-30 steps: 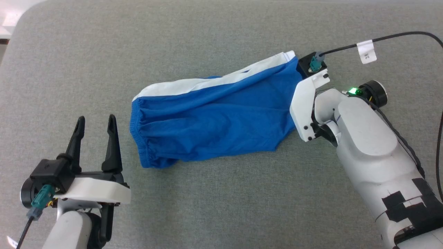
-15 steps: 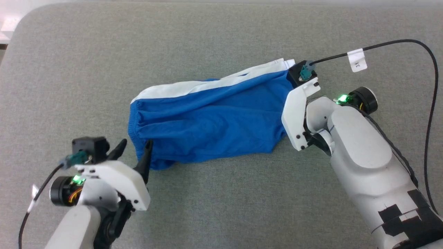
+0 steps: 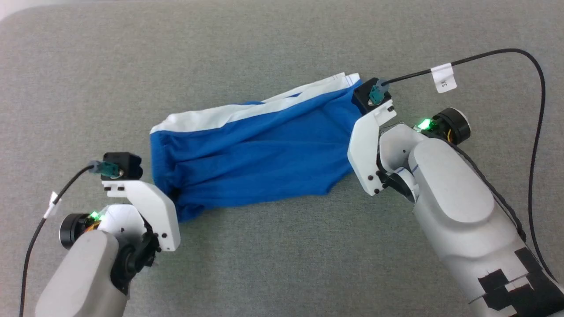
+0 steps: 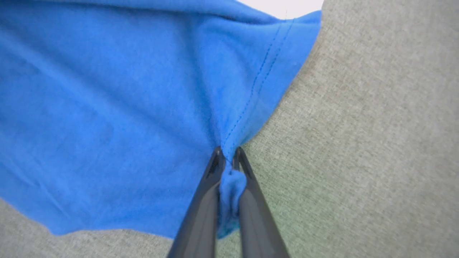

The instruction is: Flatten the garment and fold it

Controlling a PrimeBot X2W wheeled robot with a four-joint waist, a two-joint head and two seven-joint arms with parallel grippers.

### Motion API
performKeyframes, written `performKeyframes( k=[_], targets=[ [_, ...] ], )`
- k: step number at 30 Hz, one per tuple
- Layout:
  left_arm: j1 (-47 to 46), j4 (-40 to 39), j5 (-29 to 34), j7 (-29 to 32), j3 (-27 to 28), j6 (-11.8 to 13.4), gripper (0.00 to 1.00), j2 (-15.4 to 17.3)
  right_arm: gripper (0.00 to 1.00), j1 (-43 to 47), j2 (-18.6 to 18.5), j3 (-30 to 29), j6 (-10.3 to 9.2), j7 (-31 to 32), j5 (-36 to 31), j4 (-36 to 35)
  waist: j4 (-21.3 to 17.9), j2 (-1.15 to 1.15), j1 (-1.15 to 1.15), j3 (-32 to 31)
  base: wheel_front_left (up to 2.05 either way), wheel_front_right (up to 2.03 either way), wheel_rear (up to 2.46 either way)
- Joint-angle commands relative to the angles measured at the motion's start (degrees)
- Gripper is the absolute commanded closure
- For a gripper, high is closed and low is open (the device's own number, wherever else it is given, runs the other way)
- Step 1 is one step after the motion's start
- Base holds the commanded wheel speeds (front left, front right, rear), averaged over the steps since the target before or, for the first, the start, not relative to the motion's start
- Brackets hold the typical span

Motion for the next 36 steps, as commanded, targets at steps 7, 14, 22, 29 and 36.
performKeyframes(
  k=[7, 14, 22, 29, 36],
  targets=[
    [1.1, 2.7, -3.4, -0.6, 0.9, -1.9, 1.00, -0.7, 1.00, 2.4, -0.2, 0.3, -0.05, 0.0, 1.2, -3.0, -1.4, -0.01, 0.01, 0.0, 0.00, 0.00, 0.00],
    [0.7, 0.6, -5.1, -2.8, 3.0, -2.7, 1.00, -0.3, 1.00, 7.1, -0.2, -2.5, -0.05, -0.4, 2.4, -9.4, -1.3, -0.01, 0.01, -2.3, 0.00, 0.00, 0.00],
    [5.5, -0.6, -6.8, -2.0, 3.1, -2.5, 1.00, 0.2, 1.00, 23.1, -1.8, -4.4, -0.05, 2.2, 3.2, -24.0, -2.4, -0.01, 0.01, -5.5, 0.00, 0.00, 0.00],
    [10.3, -2.2, -8.9, -0.1, 4.0, -1.1, 1.00, 0.9, 1.00, 36.7, -1.2, -9.8, -0.05, 5.6, 3.1, -34.3, -2.9, -0.01, 0.01, -6.5, 0.00, 0.00, 0.00],
    [12.2, -4.7, -11.5, 0.7, 5.5, -0.4, 0.00, 0.6, 0.00, 40.6, -0.4, -13.8, -0.05, 4.5, 4.0, -38.8, -2.9, -0.01, 0.01, -7.4, 0.00, 0.00, 0.00]
  ],
)
